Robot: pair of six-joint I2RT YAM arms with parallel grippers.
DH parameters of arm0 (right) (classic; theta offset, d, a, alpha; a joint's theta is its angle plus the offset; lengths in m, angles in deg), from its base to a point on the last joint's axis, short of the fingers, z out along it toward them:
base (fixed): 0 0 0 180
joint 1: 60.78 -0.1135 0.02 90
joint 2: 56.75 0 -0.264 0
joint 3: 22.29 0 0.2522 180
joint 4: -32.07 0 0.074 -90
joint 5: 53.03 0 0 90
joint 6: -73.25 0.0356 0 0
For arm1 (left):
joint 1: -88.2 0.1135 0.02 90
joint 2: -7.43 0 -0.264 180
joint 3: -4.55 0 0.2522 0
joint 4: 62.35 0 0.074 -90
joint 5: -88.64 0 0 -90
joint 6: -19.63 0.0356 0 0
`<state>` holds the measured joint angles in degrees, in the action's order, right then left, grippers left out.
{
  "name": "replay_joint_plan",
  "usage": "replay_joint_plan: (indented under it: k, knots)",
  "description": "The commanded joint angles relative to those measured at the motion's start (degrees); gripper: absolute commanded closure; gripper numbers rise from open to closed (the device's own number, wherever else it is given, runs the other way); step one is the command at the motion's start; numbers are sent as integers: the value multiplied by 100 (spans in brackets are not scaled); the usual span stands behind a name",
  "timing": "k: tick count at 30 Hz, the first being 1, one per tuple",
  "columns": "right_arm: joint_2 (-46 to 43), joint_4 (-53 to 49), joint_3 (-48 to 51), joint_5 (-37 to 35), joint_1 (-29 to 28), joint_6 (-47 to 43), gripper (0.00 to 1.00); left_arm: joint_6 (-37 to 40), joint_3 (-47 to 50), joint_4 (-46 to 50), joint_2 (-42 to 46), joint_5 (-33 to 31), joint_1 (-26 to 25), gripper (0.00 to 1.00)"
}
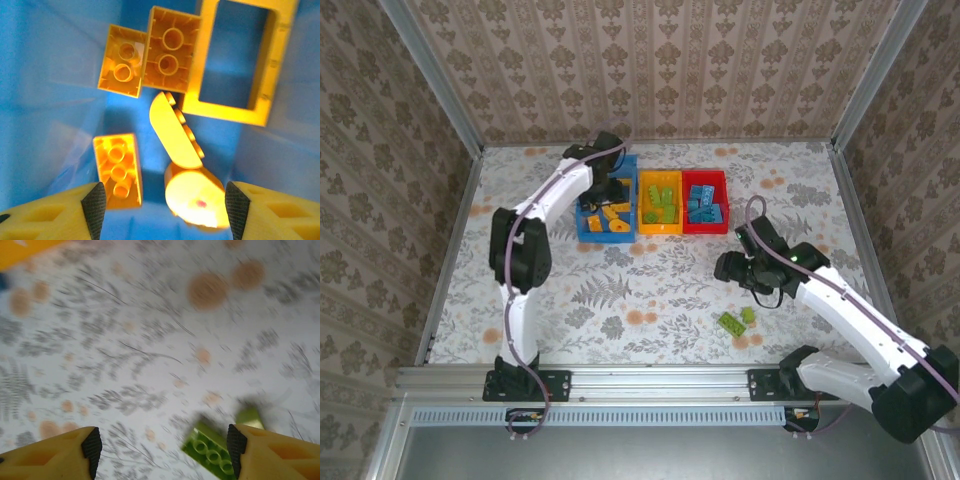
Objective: Sort the legos into containers by color
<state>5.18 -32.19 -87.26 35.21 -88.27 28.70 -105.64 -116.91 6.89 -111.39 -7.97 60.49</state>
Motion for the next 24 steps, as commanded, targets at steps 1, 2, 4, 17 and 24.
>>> replay_joint_plan:
  k: [1,2,4,17,24]
  knots:
    - [144,-1253,-11,-299,61,717,29,767,567,-466,1164,343,-361,32]
    - [121,-1233,89,-279,96,841,29,1089,962,-805,1514,571,-529,31]
    - [38,-1112,347,-179,230,1189,27,1686,1728,-1524,2175,1001,-902,30]
    - [-184,645,1724,309,493,3925,25,2652,4113,-2682,4014,2683,-2461,29]
    - [-14,999,2076,442,581,4357,34,2577,4039,-2652,4016,2490,-2581,29]
